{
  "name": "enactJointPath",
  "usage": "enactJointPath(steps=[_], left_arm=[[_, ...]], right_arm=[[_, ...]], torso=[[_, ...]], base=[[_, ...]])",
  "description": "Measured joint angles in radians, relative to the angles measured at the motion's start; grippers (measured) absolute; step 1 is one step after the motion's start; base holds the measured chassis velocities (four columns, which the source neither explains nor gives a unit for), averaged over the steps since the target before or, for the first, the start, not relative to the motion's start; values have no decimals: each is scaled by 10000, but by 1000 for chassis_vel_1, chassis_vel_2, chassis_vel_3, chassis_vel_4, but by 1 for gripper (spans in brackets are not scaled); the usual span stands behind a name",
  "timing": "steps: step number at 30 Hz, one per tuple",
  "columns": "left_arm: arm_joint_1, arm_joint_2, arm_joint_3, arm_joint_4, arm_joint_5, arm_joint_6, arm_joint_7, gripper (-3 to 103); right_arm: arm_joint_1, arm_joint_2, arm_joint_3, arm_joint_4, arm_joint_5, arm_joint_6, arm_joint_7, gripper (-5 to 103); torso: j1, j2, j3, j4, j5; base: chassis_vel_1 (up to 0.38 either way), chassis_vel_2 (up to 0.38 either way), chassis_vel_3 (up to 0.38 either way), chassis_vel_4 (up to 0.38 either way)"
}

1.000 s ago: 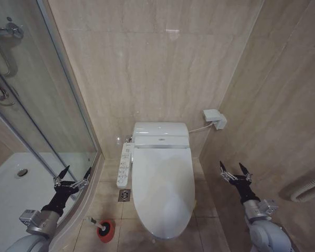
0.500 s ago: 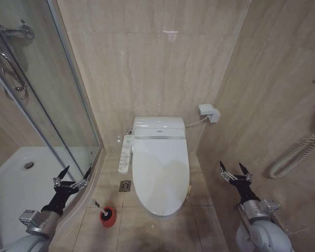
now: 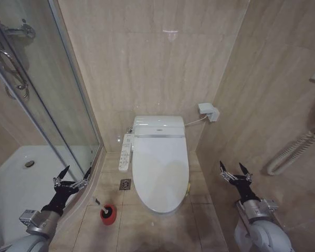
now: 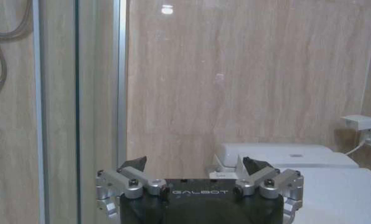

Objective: Open the toilet lid, clean the toilet bowl with a toilet brush, close the toilet lid, and flush.

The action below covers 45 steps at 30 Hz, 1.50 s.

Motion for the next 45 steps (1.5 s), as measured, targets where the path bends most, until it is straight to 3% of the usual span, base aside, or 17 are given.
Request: enactJointPath(steps=[45], left_arm=[[0,0,0,-1,0,-1,0,100]], right_arm=[[1,0,1,0,0,0,0,100]], torso=[[5,-3,2,-1,-2]], base=[[79,-77,-88,78]])
